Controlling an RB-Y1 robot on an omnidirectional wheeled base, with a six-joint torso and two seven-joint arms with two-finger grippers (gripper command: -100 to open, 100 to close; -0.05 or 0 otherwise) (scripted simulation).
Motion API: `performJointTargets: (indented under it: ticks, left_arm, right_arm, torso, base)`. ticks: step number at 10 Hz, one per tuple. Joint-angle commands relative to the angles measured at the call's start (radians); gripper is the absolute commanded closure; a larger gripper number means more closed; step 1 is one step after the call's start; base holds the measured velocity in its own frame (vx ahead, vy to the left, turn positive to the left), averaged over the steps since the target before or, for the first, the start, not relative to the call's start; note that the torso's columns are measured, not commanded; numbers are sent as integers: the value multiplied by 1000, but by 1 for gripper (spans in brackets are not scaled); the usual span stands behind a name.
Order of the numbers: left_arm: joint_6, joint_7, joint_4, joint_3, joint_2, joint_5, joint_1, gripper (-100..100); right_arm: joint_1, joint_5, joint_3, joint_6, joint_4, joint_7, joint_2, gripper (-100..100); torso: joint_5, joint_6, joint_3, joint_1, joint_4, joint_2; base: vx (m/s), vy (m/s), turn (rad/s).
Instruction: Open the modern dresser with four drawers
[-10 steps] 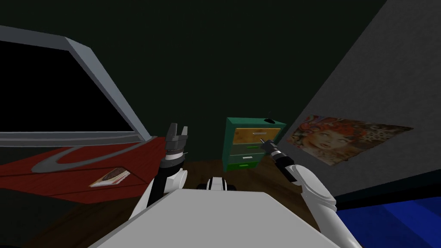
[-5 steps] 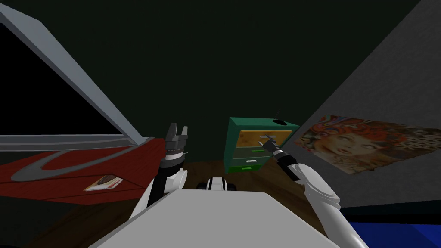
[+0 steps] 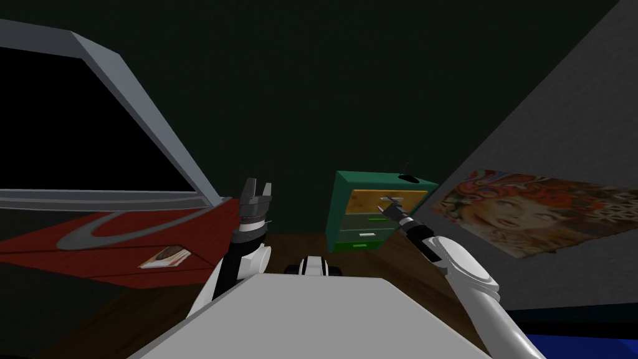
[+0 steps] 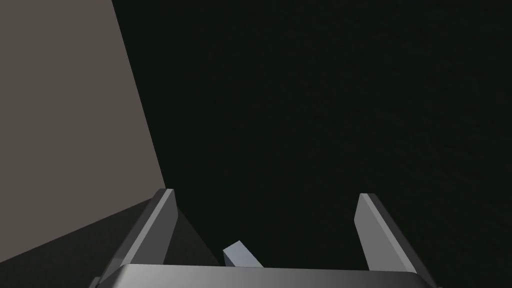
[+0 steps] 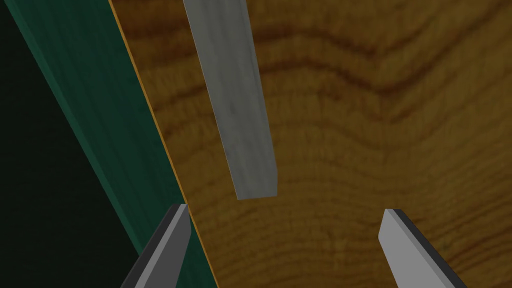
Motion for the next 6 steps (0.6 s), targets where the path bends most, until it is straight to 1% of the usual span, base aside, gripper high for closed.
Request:
performJointTargets:
  ticks: [1, 3, 4, 5, 6]
  left_arm:
    - [0, 0, 0, 0, 0, 0, 0, 0]
    - [0, 0, 0, 0, 0, 0, 0, 0]
    - [0, 0, 0, 0, 0, 0, 0, 0]
    - [0, 0, 0, 0, 0, 0, 0, 0]
    - [0, 0, 0, 0, 0, 0, 0, 0]
  right_arm:
    - [-31, -53, -17, -52, 80, 57, -43, -100]
    - [-31, -57, -17, -52, 135, 57, -43, -100]
    - [-31, -57, -17, -52, 157, 57, -43, -100]
    - [-57, -106, -33, -100, 190, 107, -85, -100]
    - [-57, -111, -33, -100, 217, 109, -85, -100]
  torso:
    - [0, 0, 0, -1, 0, 0]
    - [1, 0, 1, 4, 0, 1]
    - [1, 0, 1, 2, 0, 1]
    - [0, 0, 1, 0, 1, 1]
    - [1, -1, 1, 4, 1, 2]
  base:
    - [-9, 50, 100]
    - [1, 50, 31]
    - [2, 14, -13]
    - [-12, 68, 112]
    - [-8, 69, 60]
